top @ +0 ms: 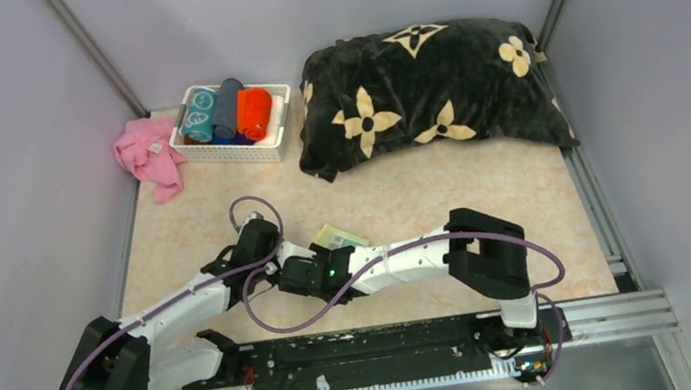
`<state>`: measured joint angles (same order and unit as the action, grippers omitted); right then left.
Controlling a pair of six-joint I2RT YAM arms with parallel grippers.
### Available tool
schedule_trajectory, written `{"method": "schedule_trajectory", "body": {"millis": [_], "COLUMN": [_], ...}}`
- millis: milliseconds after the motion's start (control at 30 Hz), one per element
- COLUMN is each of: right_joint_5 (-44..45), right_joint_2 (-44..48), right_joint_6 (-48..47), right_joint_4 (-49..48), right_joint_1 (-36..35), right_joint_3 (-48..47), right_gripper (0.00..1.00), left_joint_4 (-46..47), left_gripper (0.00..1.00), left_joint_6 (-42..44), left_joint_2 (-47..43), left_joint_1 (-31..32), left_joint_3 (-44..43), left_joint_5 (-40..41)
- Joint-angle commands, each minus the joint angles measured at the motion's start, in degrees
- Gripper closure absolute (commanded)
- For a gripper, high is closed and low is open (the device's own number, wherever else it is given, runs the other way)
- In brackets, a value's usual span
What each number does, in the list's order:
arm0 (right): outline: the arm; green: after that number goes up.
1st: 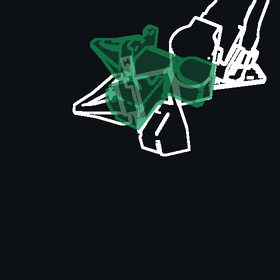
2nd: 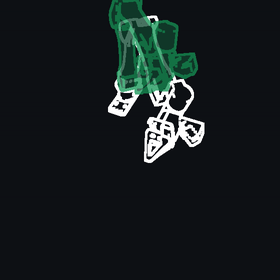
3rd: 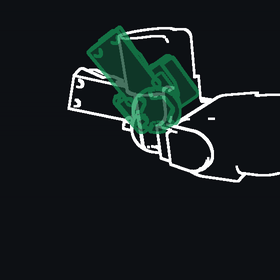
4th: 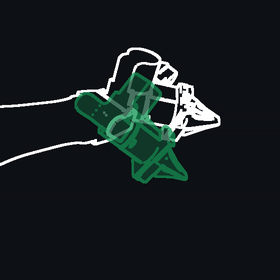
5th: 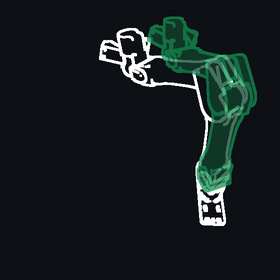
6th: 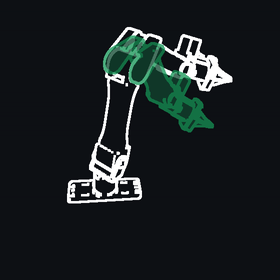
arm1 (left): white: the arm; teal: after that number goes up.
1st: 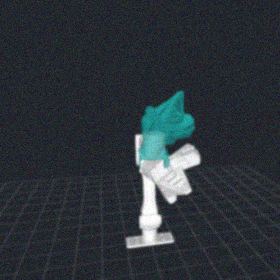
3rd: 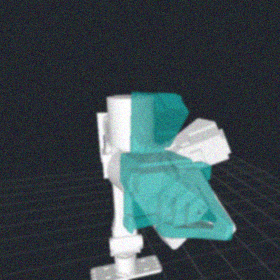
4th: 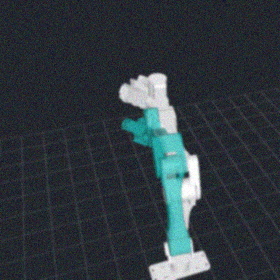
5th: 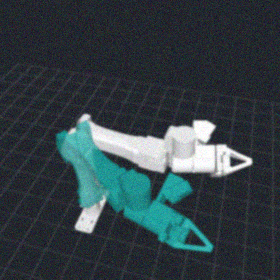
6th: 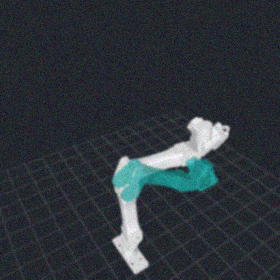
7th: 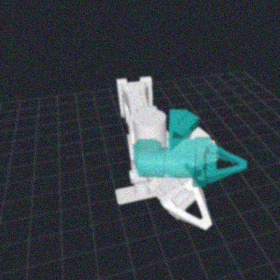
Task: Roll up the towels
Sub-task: Roll the towel at the center of the board.
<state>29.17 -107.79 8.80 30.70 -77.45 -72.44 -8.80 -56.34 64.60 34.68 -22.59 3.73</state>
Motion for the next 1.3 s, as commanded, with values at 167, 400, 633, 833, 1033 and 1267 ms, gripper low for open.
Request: {"method": "schedule_trajectory", "body": {"millis": [167, 400, 633, 833, 1033, 1267], "right_joint_5": [-2.09, -5.5, -10.35, -25.42, -49.19, -70.89], "right_joint_2": [0.09, -1.81, -0.42, 4.64, 10.65, 6.86], "right_joint_6": [-4.42, -3.35, -2.17, 0.93, 7.53, 20.28], "right_joint_4": [-2.13, -2.36, -3.57, -10.37, -28.33, -43.96], "right_joint_1": [-0.07, -0.07, -0.15, 4.92, 15.68, 28.39], "right_joint_3": [-1.67, 0.47, 2.88, 9.27, 21.12, 29.27], "right_gripper": [0.46, 0.55, 0.81, 0.99, 1.0, 1.0], "left_joint_4": [-4.3, -4.3, -4.49, -6.57, -7.71, -2.89], "left_gripper": [0.63, 0.63, 0.59, 0.45, 0.35, 0.31], "left_joint_6": [2.52, 2.49, 2.57, 2.13, 1.63, -0.77], "left_joint_2": [2.49, 2.52, 3.41, -1.33, -9.25, -17.36], "left_joint_1": [0.24, 0.22, 0.26, 0.22, -0.04, -0.13], "left_joint_3": [-0.88, -1.06, -2.15, -2.35, -0.89, 4.2], "left_joint_5": [2.34, 2.42, 1.64, 2.09, 0.54, -4.88]}}
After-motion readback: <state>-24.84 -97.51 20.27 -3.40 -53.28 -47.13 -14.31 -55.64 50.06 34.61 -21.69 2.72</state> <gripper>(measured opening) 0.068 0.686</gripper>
